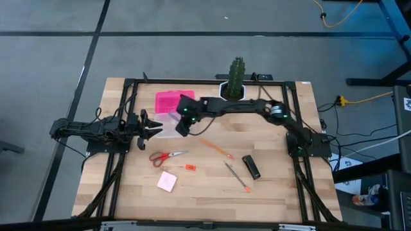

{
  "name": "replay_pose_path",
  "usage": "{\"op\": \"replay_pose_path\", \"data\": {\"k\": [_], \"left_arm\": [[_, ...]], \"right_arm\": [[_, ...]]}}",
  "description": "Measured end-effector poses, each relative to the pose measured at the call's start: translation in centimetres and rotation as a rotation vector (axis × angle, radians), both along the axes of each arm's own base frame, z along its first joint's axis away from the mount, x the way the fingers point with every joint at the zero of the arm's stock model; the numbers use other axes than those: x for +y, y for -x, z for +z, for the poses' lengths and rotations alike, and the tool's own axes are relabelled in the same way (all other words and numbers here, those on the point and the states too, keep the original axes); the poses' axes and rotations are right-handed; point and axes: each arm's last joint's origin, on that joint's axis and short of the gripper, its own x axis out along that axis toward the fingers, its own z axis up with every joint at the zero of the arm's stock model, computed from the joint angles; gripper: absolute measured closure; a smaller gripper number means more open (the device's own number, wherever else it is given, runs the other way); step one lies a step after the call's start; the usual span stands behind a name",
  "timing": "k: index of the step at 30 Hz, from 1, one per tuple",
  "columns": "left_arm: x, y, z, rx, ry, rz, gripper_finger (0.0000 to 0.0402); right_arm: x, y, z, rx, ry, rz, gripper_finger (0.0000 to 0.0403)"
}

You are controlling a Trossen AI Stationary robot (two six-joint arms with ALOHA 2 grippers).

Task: Pack school essentials
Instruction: Put the purple pen into the supply box, then put the black stapler into the supply box

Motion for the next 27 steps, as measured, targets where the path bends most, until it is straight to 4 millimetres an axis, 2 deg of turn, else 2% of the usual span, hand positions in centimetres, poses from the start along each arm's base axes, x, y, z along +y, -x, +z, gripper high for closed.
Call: {"op": "replay_pose_path", "data": {"k": [7,17,22,27], "left_arm": [[0.0,0.0,0.0,-0.003,0.001,0.016,0.0288],[0.0,0.0,0.0,-0.003,0.001,0.018,0.0288],[0.1,0.0,0.0,-0.003,0.001,0.018,0.0288],[0.1,0.0,0.0,0.0,0.001,0.018,0.0288]], "right_arm": [[-0.4,-1.5,-1.9,0.142,-0.016,0.021,0.0371],[-1.0,-1.8,-1.2,0.128,-0.036,0.058,0.0241],[-1.2,-0.8,1.3,0.175,-0.091,0.072,0.0227],[0.5,2.9,6.5,0.266,-0.08,0.106,0.0238]]}}
